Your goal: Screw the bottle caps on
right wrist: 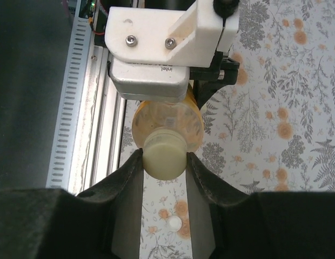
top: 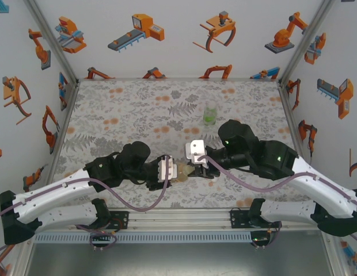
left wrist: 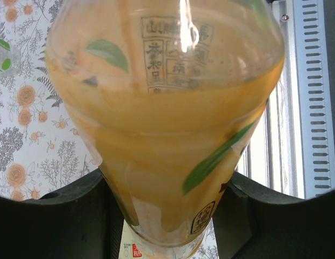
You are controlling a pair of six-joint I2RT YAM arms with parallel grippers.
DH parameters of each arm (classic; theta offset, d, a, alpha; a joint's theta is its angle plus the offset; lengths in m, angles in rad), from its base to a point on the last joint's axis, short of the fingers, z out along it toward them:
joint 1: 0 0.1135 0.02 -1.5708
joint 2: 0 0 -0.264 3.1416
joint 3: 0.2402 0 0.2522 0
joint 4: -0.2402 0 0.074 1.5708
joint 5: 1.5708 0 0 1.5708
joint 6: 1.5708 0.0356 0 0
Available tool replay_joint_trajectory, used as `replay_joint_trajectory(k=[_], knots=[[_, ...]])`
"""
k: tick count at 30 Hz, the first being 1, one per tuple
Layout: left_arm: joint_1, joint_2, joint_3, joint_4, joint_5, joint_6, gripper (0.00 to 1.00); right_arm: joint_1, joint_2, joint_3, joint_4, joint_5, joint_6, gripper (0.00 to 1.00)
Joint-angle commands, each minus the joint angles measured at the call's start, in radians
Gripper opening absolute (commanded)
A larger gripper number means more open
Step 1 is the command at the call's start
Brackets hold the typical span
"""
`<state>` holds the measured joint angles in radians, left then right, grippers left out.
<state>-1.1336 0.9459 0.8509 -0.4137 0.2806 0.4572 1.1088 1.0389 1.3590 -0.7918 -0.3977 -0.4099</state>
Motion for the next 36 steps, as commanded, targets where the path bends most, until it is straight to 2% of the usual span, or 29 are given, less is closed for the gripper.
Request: replay_joint_trajectory(k=[1,4,6,12,15,17,19,25,30,33,34,36], knots=[[-0.003,-0.002,0.009,0.027,-0.014,-0.016,0.0,0.009,-0.015,-0.034,0.076,0.037,0.12,0.13],[-0.004,0.006,0.01,0.037,-0.058,-0.022,0.0,0.009,-0.026,-0.081,0.146,0.12,0.336,0.07],[-0.003,0.015,0.01,0.044,-0.083,-0.02,0.0,0.01,-0.028,-0.107,0.191,0.239,0.531,0.0],[-0.003,0.052,0.019,0.062,-0.111,-0.005,0.0,0.009,-0.024,-0.175,0.225,0.531,1.18,0.0],[-0.004,0.068,0.025,0.065,-0.111,-0.001,0.0,0.008,-0.042,-0.227,0.18,0.629,1.561,0.0],[-0.003,0.074,0.027,0.068,-0.111,0.001,0.0,0.007,-0.07,-0.313,0.268,0.624,1.695,0.0],[-0.003,0.077,0.026,0.074,-0.11,0.001,0.0,0.006,-0.082,-0.366,0.34,0.624,1.736,0.0],[-0.004,0.079,0.031,0.067,-0.099,0.007,0.0,0.005,-0.075,-0.318,0.273,0.641,1.646,0.02],[-0.003,0.071,0.033,0.057,-0.097,0.003,0.0,0.005,-0.084,-0.225,0.226,0.653,1.473,0.31],[-0.003,0.064,0.031,0.053,-0.092,0.0,0.0,0.006,-0.102,-0.181,0.217,0.65,1.315,0.47],[-0.004,0.061,0.033,0.049,-0.088,0.001,0.0,0.005,-0.109,-0.175,0.222,0.642,1.26,0.5],[-0.004,0.055,0.035,0.04,-0.075,0.0,0.0,0.005,-0.129,-0.166,0.246,0.606,1.112,0.51]])
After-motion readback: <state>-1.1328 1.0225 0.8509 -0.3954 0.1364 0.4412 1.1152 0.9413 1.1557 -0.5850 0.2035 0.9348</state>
